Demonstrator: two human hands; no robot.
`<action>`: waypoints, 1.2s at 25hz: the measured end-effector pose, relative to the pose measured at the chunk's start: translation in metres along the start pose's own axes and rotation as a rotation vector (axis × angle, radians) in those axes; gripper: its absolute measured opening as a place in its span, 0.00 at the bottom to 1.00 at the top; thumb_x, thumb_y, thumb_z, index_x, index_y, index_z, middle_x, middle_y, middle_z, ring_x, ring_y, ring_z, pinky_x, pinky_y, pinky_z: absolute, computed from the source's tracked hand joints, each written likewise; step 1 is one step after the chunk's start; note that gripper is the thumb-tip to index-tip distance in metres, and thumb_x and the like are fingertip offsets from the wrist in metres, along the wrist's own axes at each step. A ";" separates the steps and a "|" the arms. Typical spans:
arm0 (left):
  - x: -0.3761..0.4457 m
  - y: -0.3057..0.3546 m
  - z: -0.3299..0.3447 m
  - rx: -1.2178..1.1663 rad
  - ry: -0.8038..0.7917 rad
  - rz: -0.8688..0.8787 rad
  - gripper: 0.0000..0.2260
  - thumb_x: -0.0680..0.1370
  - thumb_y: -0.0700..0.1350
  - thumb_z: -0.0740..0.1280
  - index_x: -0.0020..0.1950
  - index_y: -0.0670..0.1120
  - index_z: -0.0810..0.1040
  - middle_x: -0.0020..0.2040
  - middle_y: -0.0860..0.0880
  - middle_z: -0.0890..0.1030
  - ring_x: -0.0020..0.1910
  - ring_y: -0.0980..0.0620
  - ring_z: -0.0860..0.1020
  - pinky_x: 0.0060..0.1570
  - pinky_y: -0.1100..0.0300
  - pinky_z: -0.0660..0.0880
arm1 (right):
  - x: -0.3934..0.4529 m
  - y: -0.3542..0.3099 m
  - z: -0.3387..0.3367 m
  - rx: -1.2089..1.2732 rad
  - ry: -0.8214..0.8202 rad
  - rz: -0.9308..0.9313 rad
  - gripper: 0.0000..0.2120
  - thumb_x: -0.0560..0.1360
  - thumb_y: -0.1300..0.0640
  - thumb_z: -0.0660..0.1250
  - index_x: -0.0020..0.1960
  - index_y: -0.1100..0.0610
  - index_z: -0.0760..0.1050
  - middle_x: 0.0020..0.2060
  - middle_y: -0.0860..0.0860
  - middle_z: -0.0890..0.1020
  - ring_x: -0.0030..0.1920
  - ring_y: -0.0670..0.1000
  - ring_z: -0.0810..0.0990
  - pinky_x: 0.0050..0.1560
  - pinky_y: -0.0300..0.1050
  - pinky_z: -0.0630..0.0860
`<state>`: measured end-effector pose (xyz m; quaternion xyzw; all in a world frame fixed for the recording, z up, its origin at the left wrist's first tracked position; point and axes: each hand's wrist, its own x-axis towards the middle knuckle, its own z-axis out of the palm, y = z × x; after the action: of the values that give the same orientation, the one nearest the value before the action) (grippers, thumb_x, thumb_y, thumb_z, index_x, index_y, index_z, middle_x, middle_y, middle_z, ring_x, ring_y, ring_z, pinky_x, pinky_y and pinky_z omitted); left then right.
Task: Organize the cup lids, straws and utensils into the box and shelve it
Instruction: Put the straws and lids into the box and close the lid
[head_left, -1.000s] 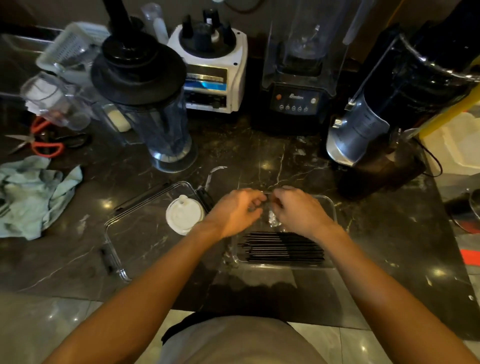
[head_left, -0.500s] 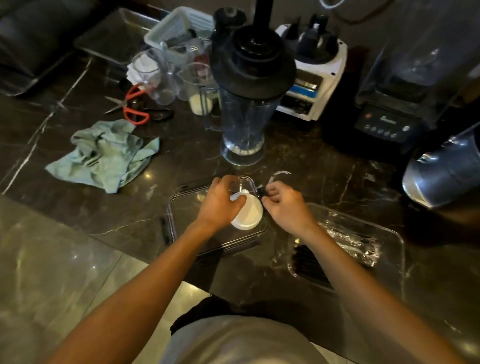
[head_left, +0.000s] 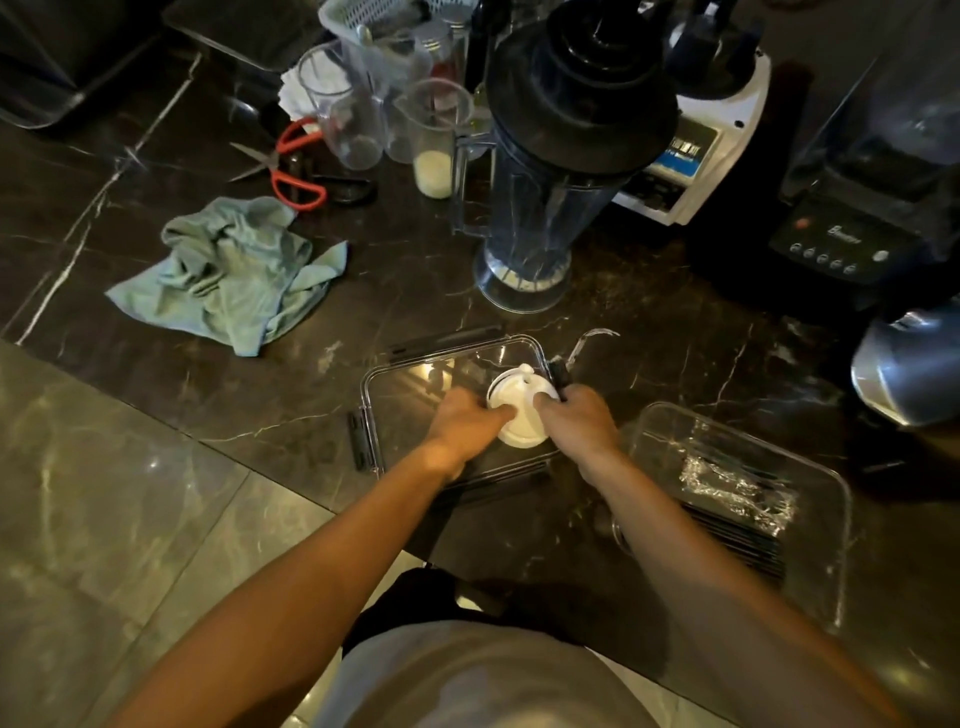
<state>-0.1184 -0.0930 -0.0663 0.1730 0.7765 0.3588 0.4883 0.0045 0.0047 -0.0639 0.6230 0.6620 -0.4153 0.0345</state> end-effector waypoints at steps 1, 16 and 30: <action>0.001 0.002 0.002 -0.042 0.008 -0.026 0.13 0.78 0.44 0.74 0.61 0.40 0.84 0.52 0.41 0.87 0.46 0.47 0.84 0.48 0.54 0.82 | -0.002 -0.001 0.001 -0.036 0.000 -0.020 0.21 0.75 0.43 0.65 0.59 0.56 0.80 0.55 0.54 0.81 0.53 0.55 0.81 0.50 0.51 0.78; -0.006 0.011 0.018 -0.139 0.127 -0.164 0.20 0.74 0.44 0.76 0.64 0.42 0.80 0.57 0.41 0.85 0.58 0.42 0.84 0.52 0.49 0.82 | -0.022 -0.007 0.005 -0.020 0.024 -0.106 0.26 0.76 0.48 0.70 0.67 0.61 0.71 0.63 0.58 0.76 0.61 0.61 0.78 0.58 0.54 0.77; -0.010 0.002 0.003 -0.190 0.061 -0.163 0.18 0.77 0.44 0.74 0.65 0.42 0.80 0.58 0.44 0.85 0.52 0.49 0.82 0.41 0.60 0.77 | -0.036 -0.004 0.018 0.286 -0.048 0.002 0.20 0.72 0.51 0.72 0.61 0.54 0.73 0.56 0.53 0.78 0.52 0.53 0.80 0.49 0.50 0.78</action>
<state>-0.1112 -0.0967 -0.0590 0.0515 0.7650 0.3949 0.5061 0.0006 -0.0343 -0.0536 0.6121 0.5943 -0.5202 -0.0382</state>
